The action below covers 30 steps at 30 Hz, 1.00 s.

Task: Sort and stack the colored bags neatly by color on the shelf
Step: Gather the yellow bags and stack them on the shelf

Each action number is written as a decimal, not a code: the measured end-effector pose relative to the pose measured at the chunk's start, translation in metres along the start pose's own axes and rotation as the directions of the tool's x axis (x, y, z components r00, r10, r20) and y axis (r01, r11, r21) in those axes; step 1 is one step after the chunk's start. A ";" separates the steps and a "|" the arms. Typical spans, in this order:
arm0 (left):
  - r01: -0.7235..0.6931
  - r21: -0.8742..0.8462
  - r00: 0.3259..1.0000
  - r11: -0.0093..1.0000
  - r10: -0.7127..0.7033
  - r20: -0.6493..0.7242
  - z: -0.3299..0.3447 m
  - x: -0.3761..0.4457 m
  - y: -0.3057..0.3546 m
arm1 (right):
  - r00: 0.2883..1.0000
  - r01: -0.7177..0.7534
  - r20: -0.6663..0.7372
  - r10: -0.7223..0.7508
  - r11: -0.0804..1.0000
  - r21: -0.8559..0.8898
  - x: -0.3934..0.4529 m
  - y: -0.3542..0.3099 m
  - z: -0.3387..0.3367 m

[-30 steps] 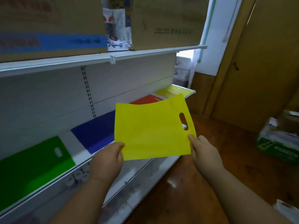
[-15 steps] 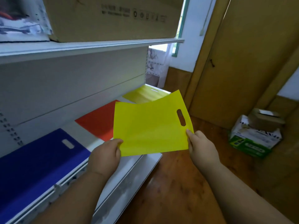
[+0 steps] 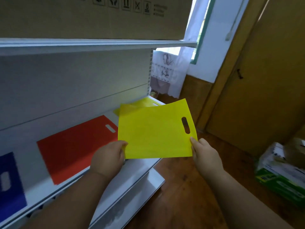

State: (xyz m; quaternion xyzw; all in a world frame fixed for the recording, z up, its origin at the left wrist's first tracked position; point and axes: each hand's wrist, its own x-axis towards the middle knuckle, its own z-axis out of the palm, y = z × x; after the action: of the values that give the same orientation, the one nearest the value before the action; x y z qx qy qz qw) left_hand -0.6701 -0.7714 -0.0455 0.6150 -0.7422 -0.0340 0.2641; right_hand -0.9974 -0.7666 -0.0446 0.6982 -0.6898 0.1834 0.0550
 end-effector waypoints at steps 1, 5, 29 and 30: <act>0.059 0.000 0.998 0.998 -0.059 -0.002 0.005 0.008 0.002 | 0.999 0.043 0.019 -0.044 0.999 0.018 0.021 0.007 0.008; 0.264 0.026 0.964 0.964 -0.264 0.012 0.023 0.036 0.011 | 0.981 0.182 0.053 -0.188 0.979 0.096 0.100 0.024 0.039; 0.657 0.273 0.727 0.703 -0.686 0.018 0.123 0.202 0.025 | 0.851 0.348 0.365 -0.379 0.925 0.150 0.378 0.052 0.153; 0.664 0.297 0.714 0.686 -0.700 0.019 0.129 0.203 0.030 | 0.835 0.372 0.376 -0.402 0.916 0.153 0.384 0.056 0.156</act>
State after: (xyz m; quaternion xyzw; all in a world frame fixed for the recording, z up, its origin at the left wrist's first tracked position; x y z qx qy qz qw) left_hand -0.7744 -0.9888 -0.0738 0.8731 -0.4726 -0.0691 0.0972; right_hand -1.0314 -1.1827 -0.0712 0.8471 -0.5237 0.0472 -0.0768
